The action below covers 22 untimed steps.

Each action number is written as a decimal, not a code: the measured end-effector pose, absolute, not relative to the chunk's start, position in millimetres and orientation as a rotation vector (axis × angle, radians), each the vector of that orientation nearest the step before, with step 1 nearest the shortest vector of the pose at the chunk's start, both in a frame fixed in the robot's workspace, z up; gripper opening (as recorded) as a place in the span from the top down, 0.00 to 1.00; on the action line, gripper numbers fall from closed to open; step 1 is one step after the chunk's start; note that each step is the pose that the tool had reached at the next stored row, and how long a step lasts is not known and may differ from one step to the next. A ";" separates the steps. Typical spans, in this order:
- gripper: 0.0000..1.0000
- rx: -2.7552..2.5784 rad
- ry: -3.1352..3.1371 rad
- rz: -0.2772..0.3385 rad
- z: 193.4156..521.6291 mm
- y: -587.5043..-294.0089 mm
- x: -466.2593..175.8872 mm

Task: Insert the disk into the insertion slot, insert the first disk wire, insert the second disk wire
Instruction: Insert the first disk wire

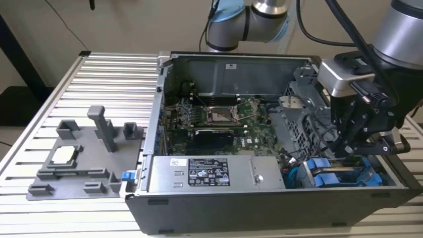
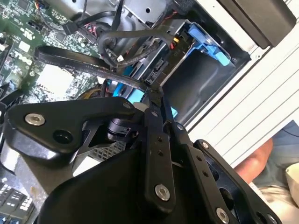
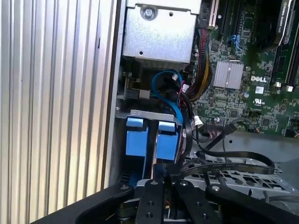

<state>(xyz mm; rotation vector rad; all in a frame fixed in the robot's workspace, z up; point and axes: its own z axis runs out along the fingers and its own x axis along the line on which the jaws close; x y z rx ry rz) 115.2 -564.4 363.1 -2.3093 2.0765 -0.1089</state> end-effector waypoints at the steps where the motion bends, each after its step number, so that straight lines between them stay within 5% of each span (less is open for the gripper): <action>1: 0.84 -2.304 2.082 -0.109 361.9 -564.4 115.6; 22: 0.84 -2.277 2.083 -0.079 352.3 -564.4 124.5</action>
